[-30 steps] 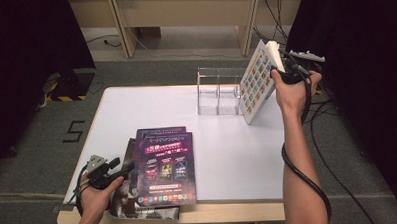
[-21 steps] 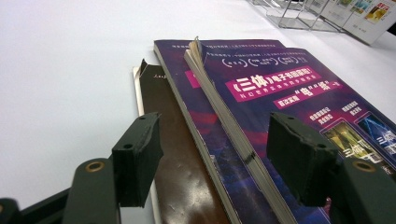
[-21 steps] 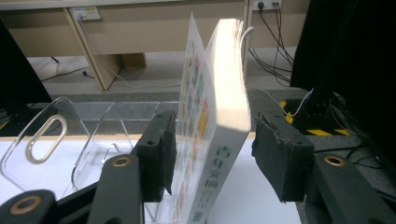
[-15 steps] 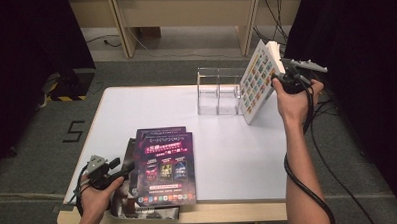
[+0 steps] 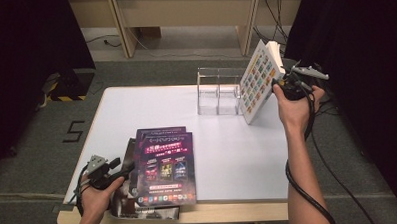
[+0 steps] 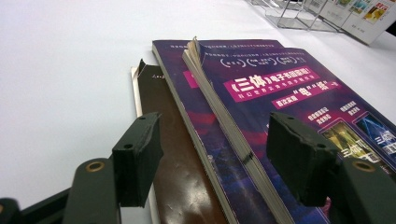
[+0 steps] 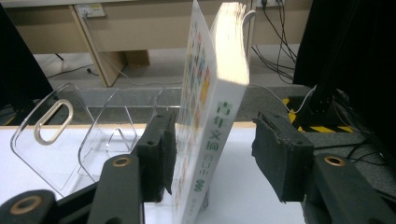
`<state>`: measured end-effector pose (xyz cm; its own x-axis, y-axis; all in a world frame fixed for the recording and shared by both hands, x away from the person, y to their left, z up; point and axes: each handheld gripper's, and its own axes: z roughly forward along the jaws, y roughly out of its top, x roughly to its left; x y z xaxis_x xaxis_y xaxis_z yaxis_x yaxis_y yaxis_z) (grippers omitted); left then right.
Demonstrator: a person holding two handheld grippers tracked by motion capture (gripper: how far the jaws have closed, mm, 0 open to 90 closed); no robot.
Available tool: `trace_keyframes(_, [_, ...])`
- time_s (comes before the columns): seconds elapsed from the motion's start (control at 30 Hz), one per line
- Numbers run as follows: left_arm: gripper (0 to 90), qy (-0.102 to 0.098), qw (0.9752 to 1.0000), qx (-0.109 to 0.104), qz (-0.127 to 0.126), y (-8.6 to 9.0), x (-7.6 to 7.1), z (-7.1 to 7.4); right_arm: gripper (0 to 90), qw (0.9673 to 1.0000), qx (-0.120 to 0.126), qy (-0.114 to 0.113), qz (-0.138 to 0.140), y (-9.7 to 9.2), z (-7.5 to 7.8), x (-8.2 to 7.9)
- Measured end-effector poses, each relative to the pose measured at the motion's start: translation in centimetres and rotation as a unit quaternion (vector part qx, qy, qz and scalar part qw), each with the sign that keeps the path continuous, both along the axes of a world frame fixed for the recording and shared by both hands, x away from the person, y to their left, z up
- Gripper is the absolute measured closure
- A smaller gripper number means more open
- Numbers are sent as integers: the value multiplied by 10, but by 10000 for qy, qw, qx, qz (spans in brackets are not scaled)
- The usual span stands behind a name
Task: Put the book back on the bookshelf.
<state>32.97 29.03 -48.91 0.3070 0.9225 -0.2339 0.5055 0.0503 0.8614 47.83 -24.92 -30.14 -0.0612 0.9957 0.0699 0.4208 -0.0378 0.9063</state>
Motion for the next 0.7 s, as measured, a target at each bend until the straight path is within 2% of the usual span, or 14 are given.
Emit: trace_keyframes(0.7, [350,5,10000,0,-21,-1,-1,0,490,9997,-117,125,189,5,-21,-23])
